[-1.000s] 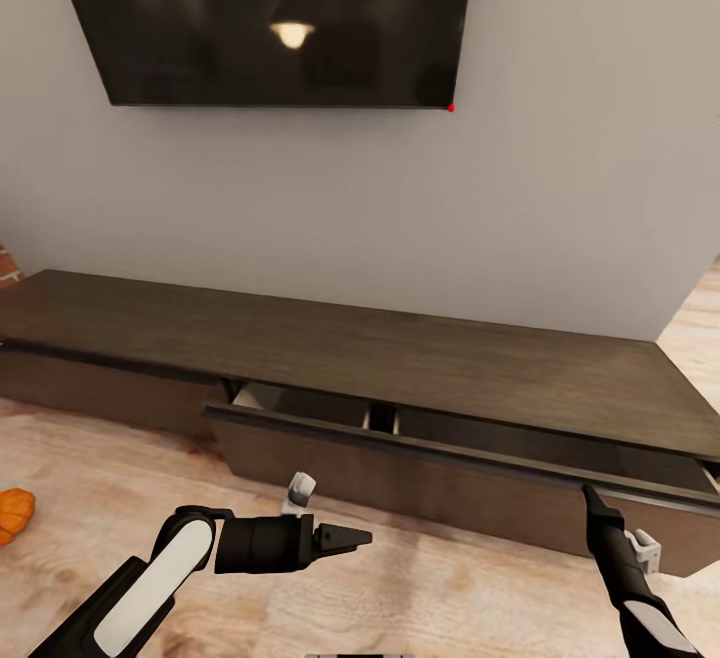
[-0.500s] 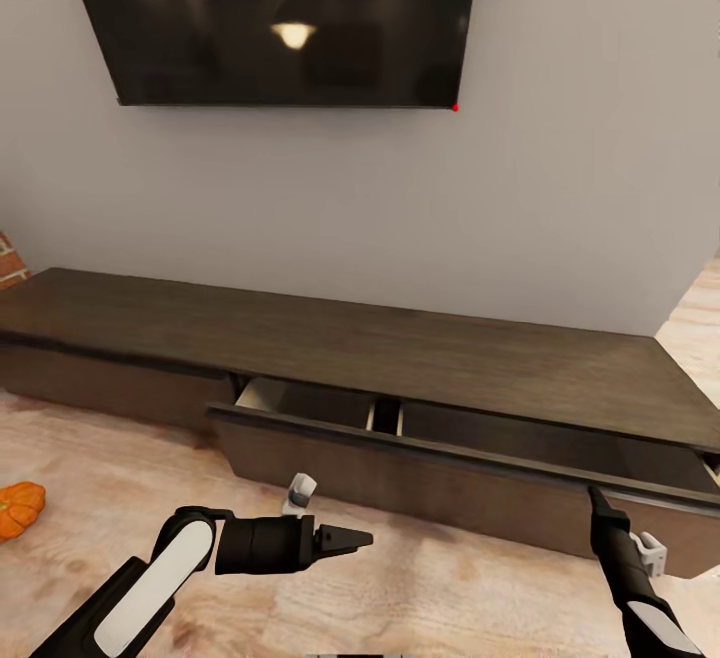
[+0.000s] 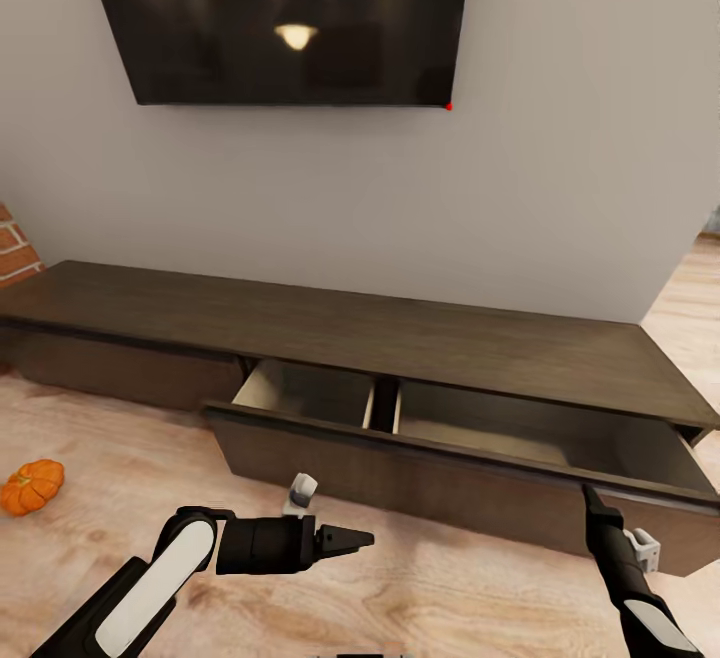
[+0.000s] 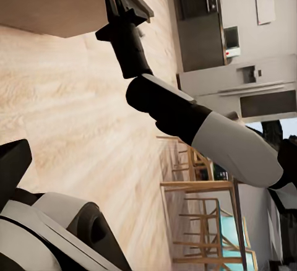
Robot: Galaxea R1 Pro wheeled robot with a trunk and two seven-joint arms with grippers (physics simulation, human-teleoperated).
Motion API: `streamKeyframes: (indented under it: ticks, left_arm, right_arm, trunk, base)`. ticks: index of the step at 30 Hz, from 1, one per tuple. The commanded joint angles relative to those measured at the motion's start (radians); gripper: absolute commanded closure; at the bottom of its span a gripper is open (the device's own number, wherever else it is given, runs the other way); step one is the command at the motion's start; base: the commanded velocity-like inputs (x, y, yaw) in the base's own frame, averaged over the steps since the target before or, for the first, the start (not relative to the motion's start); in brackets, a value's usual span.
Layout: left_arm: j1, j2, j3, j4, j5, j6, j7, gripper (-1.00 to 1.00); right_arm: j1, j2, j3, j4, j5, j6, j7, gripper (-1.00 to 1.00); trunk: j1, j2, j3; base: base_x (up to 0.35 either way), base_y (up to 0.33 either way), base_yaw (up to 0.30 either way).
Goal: Place each of the two pumpkins and all three candles from the living room inside a cabinet in the living room (use any cabinet), then make sure every cabinet is closed, and position the cauldron so it is next to a table in the living room.
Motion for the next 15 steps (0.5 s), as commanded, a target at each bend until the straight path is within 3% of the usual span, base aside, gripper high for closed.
streamKeyframes:
  ticks: [1,15]
  left_arm:
    - [0.000,0.001,0.000,0.000,-0.002,0.001,-0.004,-1.00]
    - [0.000,0.001,-0.001,0.000,-0.002,0.001,-0.004,-1.00]
  right_arm:
    - [0.000,-0.001,-0.025,0.018,-0.027,0.003,0.005,1.00]
    - [0.000,-0.001,-0.026,0.018,-0.026,0.004,0.005,1.00]
  trunk:
    - [0.000,0.000,-0.001]
    - [0.000,0.000,-0.001]
  base:
    - [-0.183,0.053,0.000]
    - [-0.067,0.031,0.000]
